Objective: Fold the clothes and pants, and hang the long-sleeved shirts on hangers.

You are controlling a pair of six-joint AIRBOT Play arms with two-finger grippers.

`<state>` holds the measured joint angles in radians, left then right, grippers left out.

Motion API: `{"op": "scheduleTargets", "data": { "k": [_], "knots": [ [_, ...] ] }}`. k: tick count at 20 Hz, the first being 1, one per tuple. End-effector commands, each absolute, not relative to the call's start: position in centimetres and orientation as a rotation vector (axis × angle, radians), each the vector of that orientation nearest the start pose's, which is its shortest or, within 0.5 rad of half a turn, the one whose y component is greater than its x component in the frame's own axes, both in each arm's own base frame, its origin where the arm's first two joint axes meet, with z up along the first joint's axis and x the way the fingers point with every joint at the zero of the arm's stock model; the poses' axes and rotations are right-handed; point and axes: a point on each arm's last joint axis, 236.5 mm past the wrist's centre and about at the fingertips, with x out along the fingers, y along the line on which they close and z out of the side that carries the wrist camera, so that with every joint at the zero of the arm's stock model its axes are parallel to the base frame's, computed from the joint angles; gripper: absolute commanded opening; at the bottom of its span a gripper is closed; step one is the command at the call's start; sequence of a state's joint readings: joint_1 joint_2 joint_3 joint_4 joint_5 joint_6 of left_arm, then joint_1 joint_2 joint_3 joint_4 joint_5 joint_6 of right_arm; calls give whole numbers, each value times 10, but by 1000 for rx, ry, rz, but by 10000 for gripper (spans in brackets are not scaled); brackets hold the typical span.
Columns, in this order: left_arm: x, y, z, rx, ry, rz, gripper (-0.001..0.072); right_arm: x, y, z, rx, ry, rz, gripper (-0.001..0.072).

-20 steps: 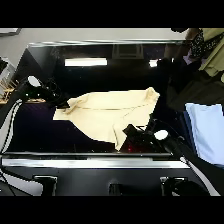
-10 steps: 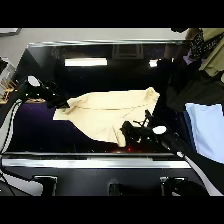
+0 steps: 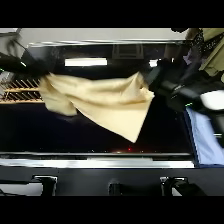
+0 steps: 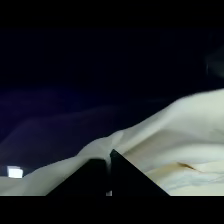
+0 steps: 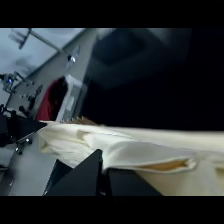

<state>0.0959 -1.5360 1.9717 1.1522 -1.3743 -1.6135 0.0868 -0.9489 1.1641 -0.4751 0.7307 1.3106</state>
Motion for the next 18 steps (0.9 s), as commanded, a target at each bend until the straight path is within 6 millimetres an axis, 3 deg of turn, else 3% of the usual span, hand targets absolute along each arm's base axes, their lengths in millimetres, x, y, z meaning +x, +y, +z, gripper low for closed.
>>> {"op": "scheduleTargets", "data": {
  "k": [1,3,5,8,10,12,14,16,18],
  "knots": [
    [447,-45,345,-282,593,-251,15,331,127,440,453,108,576,26],
    [394,-49,397,-252,472,-259,14,279,109,507,335,-61,512,26],
    [342,-54,433,-240,376,-261,15,230,88,553,266,-188,417,26],
    [277,-61,472,-248,251,-262,14,188,59,580,214,-256,281,27],
    [250,-58,487,-273,198,-235,14,182,45,582,254,-255,226,27],
    [242,-52,490,-289,184,-208,14,199,35,570,322,-199,180,27],
    [257,-50,477,-296,226,-198,14,238,34,537,377,-51,158,27],
    [291,-46,442,-321,336,-185,14,297,43,475,399,202,154,27],
    [339,-40,382,-355,504,-160,14,357,52,397,420,487,148,28]
  ]
}}
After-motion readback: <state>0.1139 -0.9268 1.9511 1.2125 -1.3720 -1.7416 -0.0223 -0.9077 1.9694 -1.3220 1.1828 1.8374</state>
